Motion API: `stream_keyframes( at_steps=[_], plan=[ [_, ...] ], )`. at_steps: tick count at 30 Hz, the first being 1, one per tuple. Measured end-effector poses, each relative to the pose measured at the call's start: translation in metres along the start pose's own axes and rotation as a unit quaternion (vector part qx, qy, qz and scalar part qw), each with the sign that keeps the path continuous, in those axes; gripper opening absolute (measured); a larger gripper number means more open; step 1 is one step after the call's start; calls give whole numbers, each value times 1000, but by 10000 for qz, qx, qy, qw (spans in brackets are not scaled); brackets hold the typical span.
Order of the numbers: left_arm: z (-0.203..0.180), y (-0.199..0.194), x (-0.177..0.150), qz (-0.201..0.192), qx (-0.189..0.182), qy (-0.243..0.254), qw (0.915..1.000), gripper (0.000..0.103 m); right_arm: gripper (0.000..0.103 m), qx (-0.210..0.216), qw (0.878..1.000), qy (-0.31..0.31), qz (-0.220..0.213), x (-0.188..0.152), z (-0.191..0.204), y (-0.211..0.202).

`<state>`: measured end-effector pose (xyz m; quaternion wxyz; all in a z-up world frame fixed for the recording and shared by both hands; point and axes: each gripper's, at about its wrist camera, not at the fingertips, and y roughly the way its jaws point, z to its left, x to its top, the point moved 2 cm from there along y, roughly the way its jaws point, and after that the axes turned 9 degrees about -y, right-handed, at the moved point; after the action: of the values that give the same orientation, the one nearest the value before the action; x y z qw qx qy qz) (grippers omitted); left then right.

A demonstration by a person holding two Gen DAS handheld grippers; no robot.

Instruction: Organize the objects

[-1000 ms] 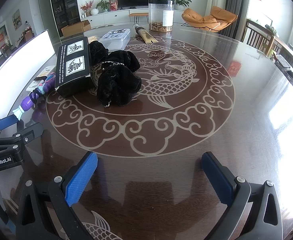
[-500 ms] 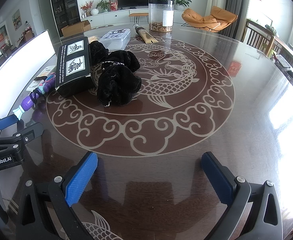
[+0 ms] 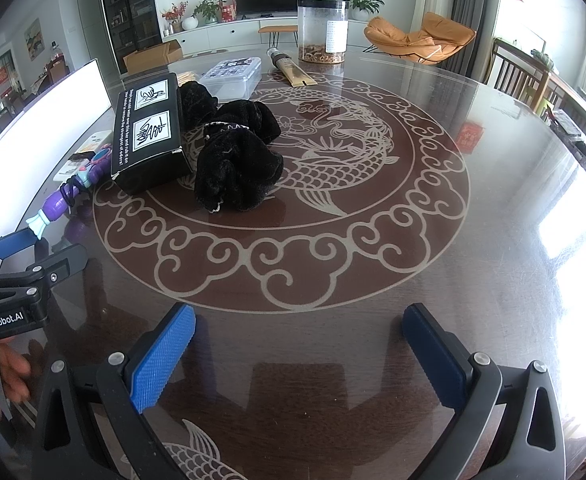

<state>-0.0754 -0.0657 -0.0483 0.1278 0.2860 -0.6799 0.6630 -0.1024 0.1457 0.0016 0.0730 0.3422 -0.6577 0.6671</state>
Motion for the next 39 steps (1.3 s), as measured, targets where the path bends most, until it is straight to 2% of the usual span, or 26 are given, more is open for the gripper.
stream_keyframes(
  at_steps=[2, 5, 13, 15, 17, 20, 22, 24, 25, 26, 27, 28, 29, 31, 34, 39],
  plan=[
    [3, -5, -5, 175, -85, 185, 9996, 103, 103, 4, 10000, 2, -1, 0, 0, 0],
    [8, -11, -15, 178, -198, 350, 9990, 103, 103, 11, 10000, -3, -2, 0, 0, 1],
    [7, -6, -14, 149, -193, 350, 9991, 103, 103, 12, 10000, -8, 5, 0, 1, 1],
    [9, -7, -14, 146, -192, 346, 9991, 103, 103, 81, 9998, -93, 127, 5, 0, 5],
    [8, -7, -15, 142, -192, 342, 9991, 103, 103, 81, 9996, -53, 259, 15, -4, 8],
    [7, -7, -14, 130, -179, 329, 9992, 103, 103, 147, 9996, 77, -237, 53, -12, -4],
    [7, -7, -14, 127, -178, 327, 9992, 103, 102, 328, 9986, 134, -396, 77, -12, -3],
    [7, -6, -14, 128, -179, 328, 9992, 103, 90, 524, 9982, 169, -247, 101, -10, 12],
    [7, -6, -14, 128, -179, 327, 9992, 103, 74, 581, 9981, 148, -144, 109, -8, 21],
    [6, -6, -14, 127, -179, 328, 9992, 103, 62, 646, 9979, 105, 19, 115, -5, 34],
    [6, -6, -14, 128, -179, 328, 9992, 103, 61, 704, 9973, 83, 211, 118, -1, 45],
    [7, -6, -14, 128, -179, 326, 9992, 103, 53, 840, 9958, 96, 350, 117, 1, 55],
    [6, -6, -14, 128, -180, 326, 9992, 103, 36, 961, 9943, 96, 443, 116, 4, 62],
    [6, -7, -14, 127, -178, 324, 9992, 103, 34, 790, 9961, -76, 378, 108, 10, 60],
    [6, -7, -14, 123, -180, 318, 9993, 103, 34, 924, 9948, -267, 333, 82, 14, 47],
    [6, -6, -14, 118, -160, 305, 9993, 103, 35, 362, 9962, -790, 114, 14, 11, 6]
  ],
)
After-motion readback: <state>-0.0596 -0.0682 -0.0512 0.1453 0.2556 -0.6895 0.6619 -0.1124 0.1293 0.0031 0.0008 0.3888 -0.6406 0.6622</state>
